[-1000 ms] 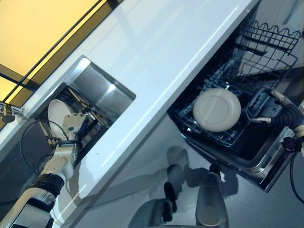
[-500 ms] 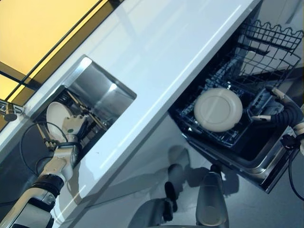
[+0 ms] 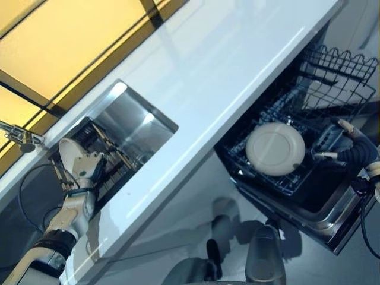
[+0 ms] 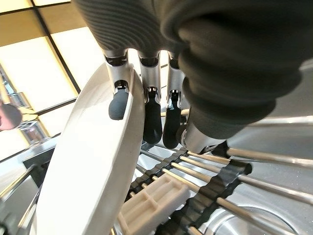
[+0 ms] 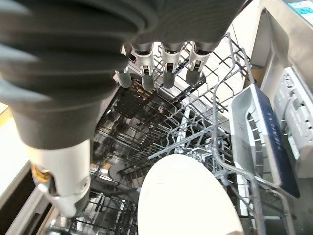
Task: Pick up plates and place into dishwasher.
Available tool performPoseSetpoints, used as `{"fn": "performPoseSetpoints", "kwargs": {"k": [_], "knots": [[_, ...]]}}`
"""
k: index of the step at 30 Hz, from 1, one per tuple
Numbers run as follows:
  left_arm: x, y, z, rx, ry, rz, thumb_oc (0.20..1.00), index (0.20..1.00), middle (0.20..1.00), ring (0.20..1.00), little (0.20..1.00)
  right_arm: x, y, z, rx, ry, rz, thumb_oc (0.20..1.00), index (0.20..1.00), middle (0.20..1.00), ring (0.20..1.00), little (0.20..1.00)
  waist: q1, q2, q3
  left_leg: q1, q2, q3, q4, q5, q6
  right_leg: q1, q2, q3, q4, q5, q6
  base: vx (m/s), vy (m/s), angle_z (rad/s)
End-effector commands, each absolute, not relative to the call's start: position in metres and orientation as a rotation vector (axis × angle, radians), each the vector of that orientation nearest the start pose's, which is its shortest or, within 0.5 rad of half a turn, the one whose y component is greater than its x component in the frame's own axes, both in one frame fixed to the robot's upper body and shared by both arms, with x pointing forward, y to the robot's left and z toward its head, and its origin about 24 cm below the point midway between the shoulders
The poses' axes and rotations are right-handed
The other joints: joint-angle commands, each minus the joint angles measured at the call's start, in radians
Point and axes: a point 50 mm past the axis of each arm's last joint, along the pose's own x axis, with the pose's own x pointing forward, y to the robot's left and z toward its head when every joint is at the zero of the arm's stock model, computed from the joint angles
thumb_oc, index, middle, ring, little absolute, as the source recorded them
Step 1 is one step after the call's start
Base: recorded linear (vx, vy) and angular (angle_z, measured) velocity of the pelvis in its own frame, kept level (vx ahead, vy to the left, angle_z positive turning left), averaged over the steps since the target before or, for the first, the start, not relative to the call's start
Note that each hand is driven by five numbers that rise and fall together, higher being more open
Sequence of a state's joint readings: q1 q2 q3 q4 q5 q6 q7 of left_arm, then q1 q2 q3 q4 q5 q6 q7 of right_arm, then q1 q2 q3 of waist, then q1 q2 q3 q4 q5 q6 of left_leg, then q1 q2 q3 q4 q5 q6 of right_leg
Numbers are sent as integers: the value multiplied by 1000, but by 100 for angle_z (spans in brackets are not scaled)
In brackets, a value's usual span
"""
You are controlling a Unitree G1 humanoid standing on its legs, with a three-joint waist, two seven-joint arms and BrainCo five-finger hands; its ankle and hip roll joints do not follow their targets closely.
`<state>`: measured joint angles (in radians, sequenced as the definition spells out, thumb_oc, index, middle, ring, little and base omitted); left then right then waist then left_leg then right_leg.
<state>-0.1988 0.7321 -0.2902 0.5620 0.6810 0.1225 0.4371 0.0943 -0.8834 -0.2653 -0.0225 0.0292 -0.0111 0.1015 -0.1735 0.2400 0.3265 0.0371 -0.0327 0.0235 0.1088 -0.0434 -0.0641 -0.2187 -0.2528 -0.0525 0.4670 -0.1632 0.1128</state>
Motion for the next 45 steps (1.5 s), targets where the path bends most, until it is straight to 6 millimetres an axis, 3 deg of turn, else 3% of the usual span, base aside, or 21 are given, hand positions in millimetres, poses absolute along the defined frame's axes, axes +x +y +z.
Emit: {"fn": "performPoseSetpoints", "kwargs": {"k": [1,14,27,39,41,42,45], "knots": [[236,371,43,1614,376,427,200,200,200,200,200,225,-328,164,-866,-139,-112,1000,1000,1000,1000,1000,47,-66,-122,-17,-74,-9,35,-14,45,150,66,-68,-307,128,-39,28,-52,7],[207,386,59,1594,377,520,200,200,200,200,200,203,-330,150,-795,-88,-91,1000,1000,1000,1000,1000,75,-92,-227,57,-53,-35,-49,-23,44,255,99,-81,-408,117,-35,0,-68,0],[203,376,115,1396,-34,732,200,200,200,200,200,197,-309,117,-697,-58,-79,1000,1000,1000,1000,1000,134,-138,-304,82,-31,-57,-80,-37,44,310,132,-104,-456,101,-43,-8,-76,9],[202,361,136,1280,-143,700,200,200,200,200,200,207,-288,100,-628,-70,-85,1000,1000,1000,1000,1000,182,-174,-315,74,-17,-75,-82,-54,49,317,165,-99,-471,93,-43,-24,-61,8],[204,360,134,1218,-140,675,200,200,200,200,200,210,-285,98,-612,-74,-77,1000,1000,1000,1000,1000,185,-176,-315,72,-16,-77,-84,-56,50,315,169,-97,-474,94,-42,-48,-36,-1],[207,357,133,1108,-142,631,200,200,200,200,200,212,-282,97,-585,-79,-64,1000,1000,1000,1000,1000,188,-179,-315,70,-16,-79,-85,-56,50,315,171,-96,-476,94,-40,-65,-51,1],[225,329,134,808,-216,428,200,200,200,200,200,223,-265,103,-495,-143,-8,1000,1000,1000,1000,1000,197,-186,-309,64,-14,-85,-86,-55,51,311,175,-97,-480,98,-37,-79,-45,2]]}}
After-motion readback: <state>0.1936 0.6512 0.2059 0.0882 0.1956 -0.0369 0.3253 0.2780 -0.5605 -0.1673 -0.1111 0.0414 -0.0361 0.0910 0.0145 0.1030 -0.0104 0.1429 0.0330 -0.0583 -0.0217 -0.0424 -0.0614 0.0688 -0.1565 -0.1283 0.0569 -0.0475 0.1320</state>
